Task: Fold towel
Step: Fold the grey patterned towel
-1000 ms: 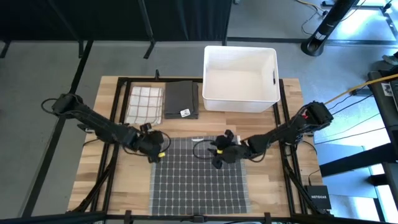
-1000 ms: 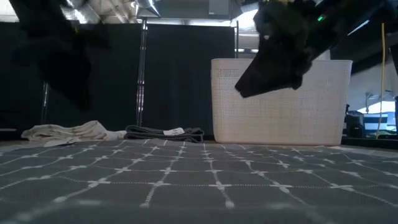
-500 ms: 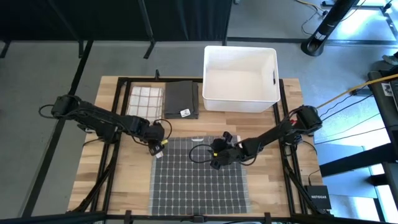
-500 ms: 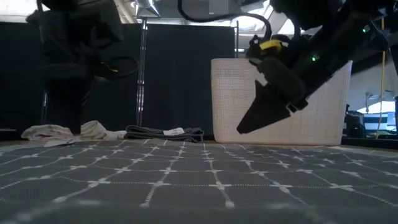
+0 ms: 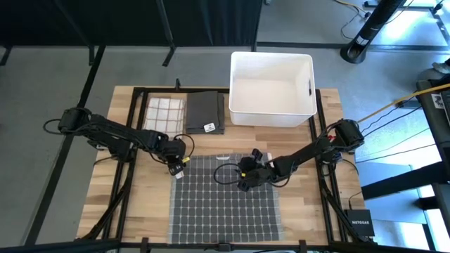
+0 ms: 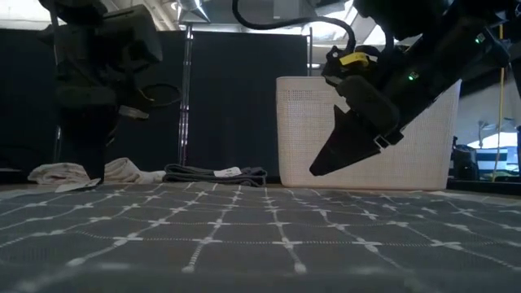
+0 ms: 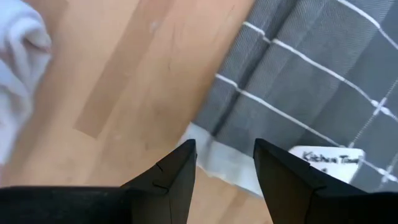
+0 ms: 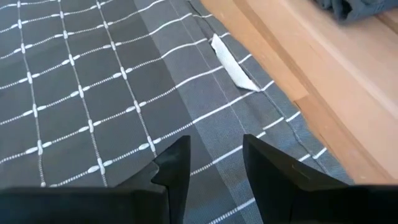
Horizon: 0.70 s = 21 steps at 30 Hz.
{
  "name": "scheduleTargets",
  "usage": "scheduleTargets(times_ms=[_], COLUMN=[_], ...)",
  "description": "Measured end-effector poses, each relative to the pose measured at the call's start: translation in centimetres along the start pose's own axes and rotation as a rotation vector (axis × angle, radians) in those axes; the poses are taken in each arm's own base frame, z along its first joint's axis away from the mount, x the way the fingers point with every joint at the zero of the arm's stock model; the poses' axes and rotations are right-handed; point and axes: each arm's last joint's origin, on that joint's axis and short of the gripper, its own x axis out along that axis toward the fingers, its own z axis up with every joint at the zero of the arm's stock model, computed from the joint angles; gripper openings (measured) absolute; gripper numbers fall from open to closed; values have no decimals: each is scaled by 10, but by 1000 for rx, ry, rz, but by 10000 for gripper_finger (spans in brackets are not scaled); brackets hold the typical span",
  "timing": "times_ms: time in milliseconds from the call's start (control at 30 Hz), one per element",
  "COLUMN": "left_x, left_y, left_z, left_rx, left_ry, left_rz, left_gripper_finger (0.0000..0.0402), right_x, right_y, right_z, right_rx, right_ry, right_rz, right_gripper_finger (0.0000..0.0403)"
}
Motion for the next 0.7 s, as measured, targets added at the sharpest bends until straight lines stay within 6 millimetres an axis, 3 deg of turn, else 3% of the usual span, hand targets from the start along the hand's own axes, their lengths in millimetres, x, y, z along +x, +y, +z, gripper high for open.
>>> scheduleTargets(times_ms=[167,700], left_x=[0,0], left_y=[1,-4], left_z=[1,0], left_rx=[26,68], left_ry=[-30,38], left_rz=[40,-95], left_gripper_finger=[155,155], right_x=[0,0], right_y=[0,1], right_z=[0,2], right_rx=[-8,-12], right_ry=[0,-16], right_rz=[0,10], right_gripper_finger=[149,149])
